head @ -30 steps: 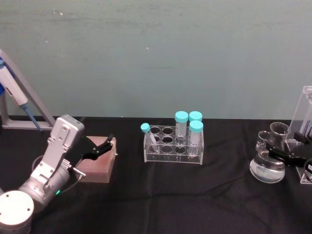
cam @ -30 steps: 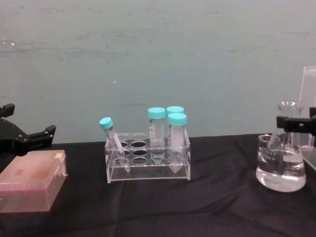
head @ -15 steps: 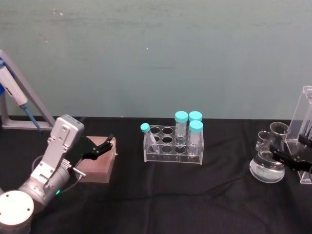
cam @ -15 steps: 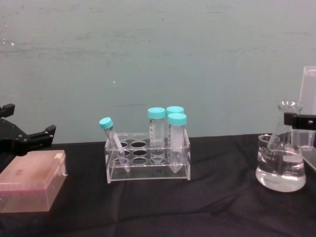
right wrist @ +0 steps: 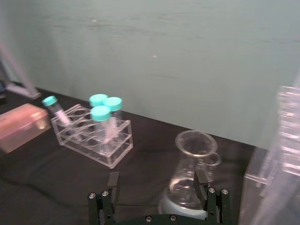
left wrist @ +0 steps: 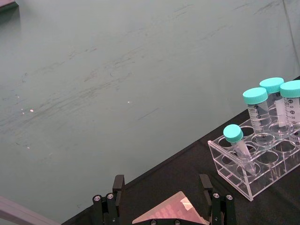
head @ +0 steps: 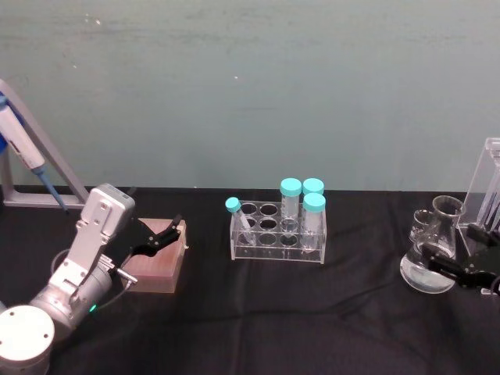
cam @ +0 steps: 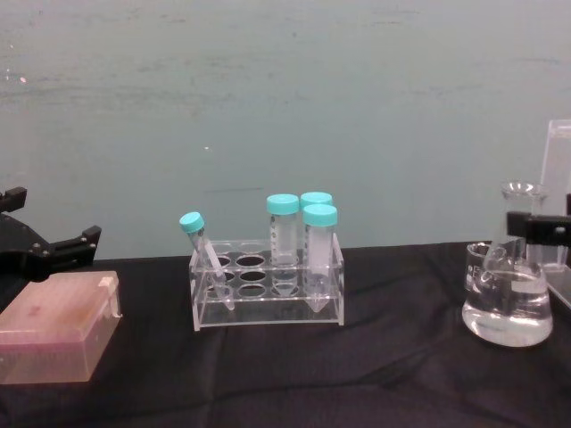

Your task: Place the experimental apparatus aside using one hand.

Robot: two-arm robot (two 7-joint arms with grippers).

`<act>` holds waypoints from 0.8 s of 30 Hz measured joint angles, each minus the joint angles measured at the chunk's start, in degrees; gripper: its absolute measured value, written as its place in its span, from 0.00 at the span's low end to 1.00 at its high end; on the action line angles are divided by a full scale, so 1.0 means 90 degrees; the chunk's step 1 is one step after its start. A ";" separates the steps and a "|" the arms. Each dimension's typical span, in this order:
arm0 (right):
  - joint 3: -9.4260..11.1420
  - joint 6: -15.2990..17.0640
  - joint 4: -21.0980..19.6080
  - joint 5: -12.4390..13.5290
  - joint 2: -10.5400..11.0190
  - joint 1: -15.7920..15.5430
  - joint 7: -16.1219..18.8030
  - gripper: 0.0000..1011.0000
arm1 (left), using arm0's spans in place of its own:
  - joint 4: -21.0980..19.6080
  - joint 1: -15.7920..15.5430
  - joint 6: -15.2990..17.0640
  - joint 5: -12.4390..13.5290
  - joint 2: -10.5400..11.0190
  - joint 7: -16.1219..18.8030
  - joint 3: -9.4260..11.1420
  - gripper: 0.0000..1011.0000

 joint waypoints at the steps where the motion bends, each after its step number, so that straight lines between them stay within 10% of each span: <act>1: -0.0030 -0.0023 0.0000 0.0008 0.0018 0.0004 0.0045 0.99 | 0.0000 0.0000 0.0000 0.0000 0.0000 0.0000 0.0000 0.99; 24: -0.0918 -0.0447 0.0073 0.0290 0.0479 0.0375 0.1045 0.99 | 0.0000 0.0000 0.0000 0.0000 0.0000 0.0000 0.0000 0.99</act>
